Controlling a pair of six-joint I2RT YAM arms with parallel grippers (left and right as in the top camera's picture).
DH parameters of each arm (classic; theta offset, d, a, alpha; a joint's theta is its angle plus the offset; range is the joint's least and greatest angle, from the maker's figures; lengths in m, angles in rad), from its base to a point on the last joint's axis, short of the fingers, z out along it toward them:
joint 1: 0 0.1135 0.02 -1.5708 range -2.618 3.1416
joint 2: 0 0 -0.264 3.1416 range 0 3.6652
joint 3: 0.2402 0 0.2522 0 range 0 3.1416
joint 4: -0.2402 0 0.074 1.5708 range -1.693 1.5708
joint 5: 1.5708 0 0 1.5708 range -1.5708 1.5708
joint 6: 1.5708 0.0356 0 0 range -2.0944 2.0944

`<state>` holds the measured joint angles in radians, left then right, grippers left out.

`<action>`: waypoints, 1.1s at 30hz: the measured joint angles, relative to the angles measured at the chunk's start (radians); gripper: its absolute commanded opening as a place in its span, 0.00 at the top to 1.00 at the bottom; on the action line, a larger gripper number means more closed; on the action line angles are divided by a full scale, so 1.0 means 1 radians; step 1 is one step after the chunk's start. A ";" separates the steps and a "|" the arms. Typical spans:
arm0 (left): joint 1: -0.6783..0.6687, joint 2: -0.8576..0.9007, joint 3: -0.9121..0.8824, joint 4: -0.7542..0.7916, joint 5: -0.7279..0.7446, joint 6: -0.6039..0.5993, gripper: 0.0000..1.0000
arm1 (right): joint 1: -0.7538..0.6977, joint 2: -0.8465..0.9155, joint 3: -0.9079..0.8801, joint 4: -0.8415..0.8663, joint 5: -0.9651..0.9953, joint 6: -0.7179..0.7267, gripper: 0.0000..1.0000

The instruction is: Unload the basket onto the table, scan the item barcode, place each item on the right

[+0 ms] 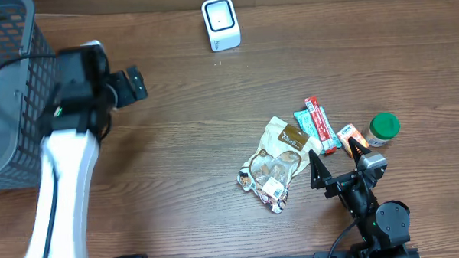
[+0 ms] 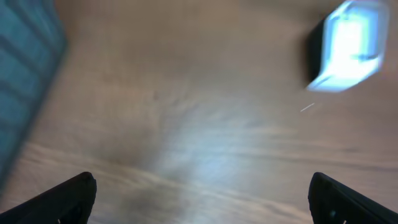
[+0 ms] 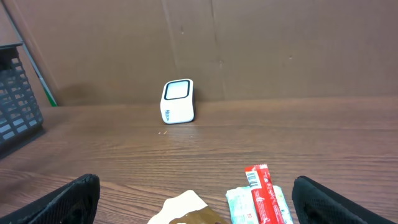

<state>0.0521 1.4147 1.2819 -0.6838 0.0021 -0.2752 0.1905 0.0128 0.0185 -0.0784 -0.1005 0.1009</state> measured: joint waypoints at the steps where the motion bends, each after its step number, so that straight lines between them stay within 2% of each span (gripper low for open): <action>1: 0.000 -0.069 0.000 0.001 0.000 0.000 0.00 | 0.000 0.000 0.000 -0.001 0.000 0.000 0.00; 7: 0.000 -0.428 0.010 0.003 0.000 0.000 0.00 | 0.000 0.000 0.000 0.000 0.000 0.000 0.00; 10: 0.000 -0.527 0.014 -0.014 0.000 0.000 0.00 | 0.000 0.000 0.000 0.000 0.000 0.000 0.00; 15: 0.000 -0.632 -0.008 -0.138 0.031 0.000 0.00 | 0.000 0.000 0.000 0.000 0.000 0.000 0.00; 19: 0.000 -0.760 -0.138 -0.155 0.038 0.000 0.01 | 0.000 0.000 0.000 -0.001 0.000 0.000 0.00; 21: 0.000 -0.846 -0.220 -0.100 0.034 0.000 0.00 | 0.000 0.000 0.000 -0.001 0.000 0.000 0.00; 23: 0.000 -0.937 -0.309 0.020 0.029 0.000 0.00 | 0.000 0.000 0.000 -0.001 0.000 0.000 0.00; 30: 0.000 -1.242 -0.648 0.607 0.031 0.000 0.00 | 0.000 0.000 0.000 -0.001 0.000 0.000 0.00; 33: 0.000 -1.352 -0.784 0.791 0.047 0.000 0.00 | 0.000 0.000 0.000 0.000 0.000 0.000 0.00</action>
<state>0.0521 0.0631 0.4976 0.1074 0.0486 -0.2752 0.1905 0.0128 0.0185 -0.0784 -0.1005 0.1009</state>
